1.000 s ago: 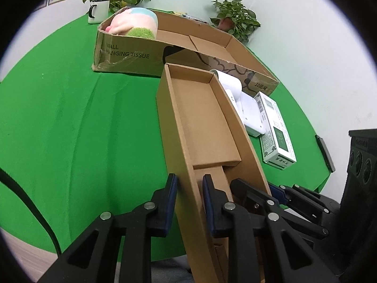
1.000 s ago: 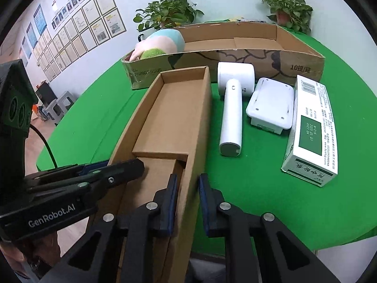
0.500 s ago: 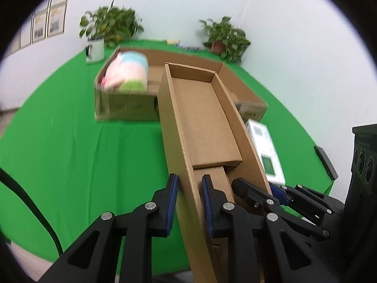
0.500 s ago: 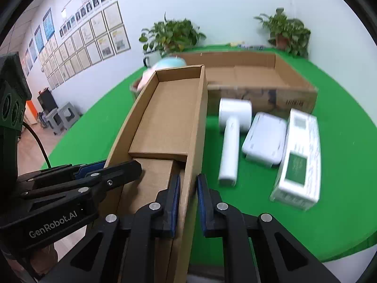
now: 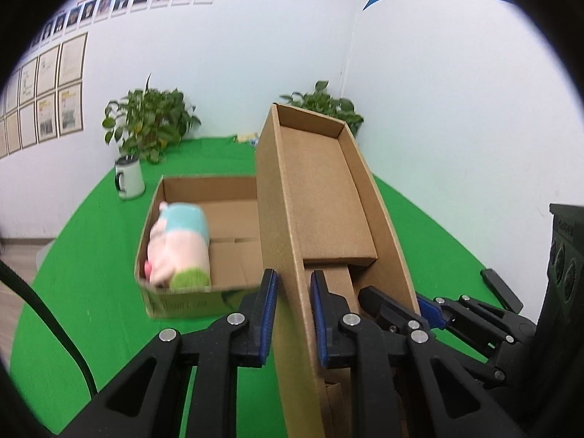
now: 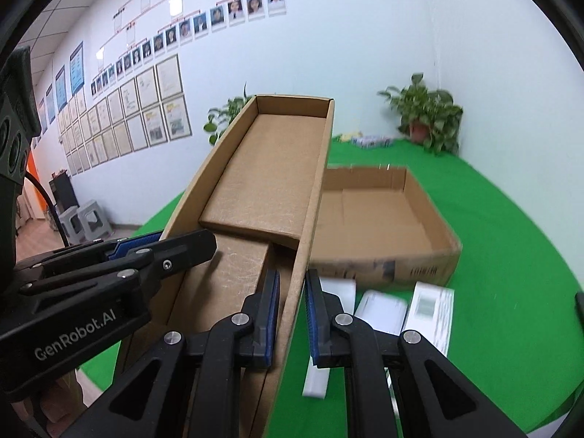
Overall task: Organize objects
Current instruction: 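Raise the long brown box upright with both grippers beside the open box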
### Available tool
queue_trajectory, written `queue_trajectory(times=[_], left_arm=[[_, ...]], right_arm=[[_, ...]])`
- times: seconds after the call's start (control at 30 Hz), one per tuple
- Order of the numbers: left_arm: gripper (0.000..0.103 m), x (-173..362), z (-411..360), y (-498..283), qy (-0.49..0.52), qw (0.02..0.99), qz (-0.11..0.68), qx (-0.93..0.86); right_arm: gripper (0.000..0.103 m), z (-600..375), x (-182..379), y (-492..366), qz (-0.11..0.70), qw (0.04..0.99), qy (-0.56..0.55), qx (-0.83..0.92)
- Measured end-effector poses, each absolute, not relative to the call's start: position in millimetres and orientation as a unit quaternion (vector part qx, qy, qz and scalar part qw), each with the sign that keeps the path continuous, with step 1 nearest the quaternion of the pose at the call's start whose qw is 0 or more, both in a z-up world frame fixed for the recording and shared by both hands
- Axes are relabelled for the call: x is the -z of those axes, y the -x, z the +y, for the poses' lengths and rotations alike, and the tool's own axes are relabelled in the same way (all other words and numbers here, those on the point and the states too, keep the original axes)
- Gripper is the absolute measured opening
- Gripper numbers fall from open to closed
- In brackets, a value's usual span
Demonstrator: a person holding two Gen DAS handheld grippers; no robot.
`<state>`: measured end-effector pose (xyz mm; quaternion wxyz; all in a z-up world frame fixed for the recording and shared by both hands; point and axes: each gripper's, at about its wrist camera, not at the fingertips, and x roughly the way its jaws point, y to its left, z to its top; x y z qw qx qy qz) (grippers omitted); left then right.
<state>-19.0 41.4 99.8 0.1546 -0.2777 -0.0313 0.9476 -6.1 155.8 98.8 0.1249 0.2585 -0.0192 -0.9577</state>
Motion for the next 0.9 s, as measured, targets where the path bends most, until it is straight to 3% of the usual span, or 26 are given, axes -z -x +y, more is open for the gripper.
queue_trajectory(times=[0.57,0.9], left_arm=[[0.017,-158,29,81,0.233,0.145,-0.049,-0.96],[0.015,-172,22,129,0.232,0.128,-0.043,-0.963]], right_arm=[[0.011,152,-197,73,-0.023,0.127,-0.22,0.967],[0.012,134,-226,136,-0.019,0.124,-0.223,0.967]])
